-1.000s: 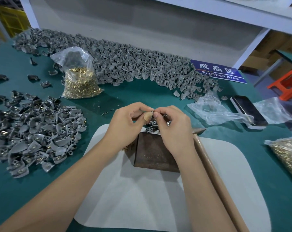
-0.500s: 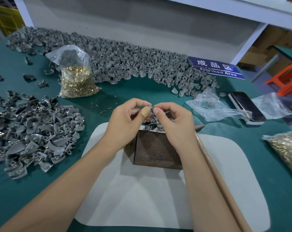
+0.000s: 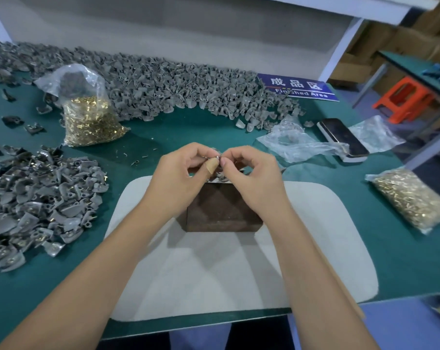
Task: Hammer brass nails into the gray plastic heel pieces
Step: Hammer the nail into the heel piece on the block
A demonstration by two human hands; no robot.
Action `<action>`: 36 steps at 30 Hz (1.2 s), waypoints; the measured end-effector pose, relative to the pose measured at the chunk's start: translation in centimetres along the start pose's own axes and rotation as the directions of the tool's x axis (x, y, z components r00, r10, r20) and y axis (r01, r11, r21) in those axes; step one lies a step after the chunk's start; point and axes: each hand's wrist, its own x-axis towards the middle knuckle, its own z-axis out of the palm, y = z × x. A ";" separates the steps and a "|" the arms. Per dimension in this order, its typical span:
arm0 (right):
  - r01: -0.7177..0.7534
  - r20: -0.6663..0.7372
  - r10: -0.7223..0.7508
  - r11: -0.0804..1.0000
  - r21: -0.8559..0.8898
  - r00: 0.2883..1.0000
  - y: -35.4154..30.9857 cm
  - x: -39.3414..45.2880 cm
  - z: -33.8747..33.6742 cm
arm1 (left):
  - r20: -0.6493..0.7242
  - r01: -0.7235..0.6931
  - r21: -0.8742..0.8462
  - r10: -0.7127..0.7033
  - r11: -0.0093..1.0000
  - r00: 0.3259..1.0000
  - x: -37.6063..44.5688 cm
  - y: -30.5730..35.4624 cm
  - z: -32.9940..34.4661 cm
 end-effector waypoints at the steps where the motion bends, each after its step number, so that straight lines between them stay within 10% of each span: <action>1: 0.003 -0.024 -0.003 1.000 -0.007 1.000 0.1 -0.8 -0.4 | 0.033 -0.020 0.051 0.018 0.998 0.999 -0.2 0.3 0.2; 6: -0.167 -0.348 0.085 0.963 -0.213 0.934 1.4 -5.3 -3.2 | 0.168 -0.147 0.174 0.118 0.974 0.979 -1.1 1.0 0.6; 12: -0.455 -0.297 0.384 0.438 -0.775 0.874 1.9 -7.2 -4.9 | 0.242 -0.218 0.306 0.146 0.927 0.959 -0.6 0.5 0.0; 23: -0.309 -0.095 0.297 0.860 -0.405 0.950 -2.1 -6.5 -7.6 | 0.326 -0.311 0.418 0.178 0.854 0.928 -0.1 0.8 -1.4; 36: -0.190 -0.086 0.169 0.897 -0.399 0.982 -3.8 -7.1 -5.6 | 0.332 -0.342 0.528 0.182 0.778 0.926 -0.4 1.4 -1.5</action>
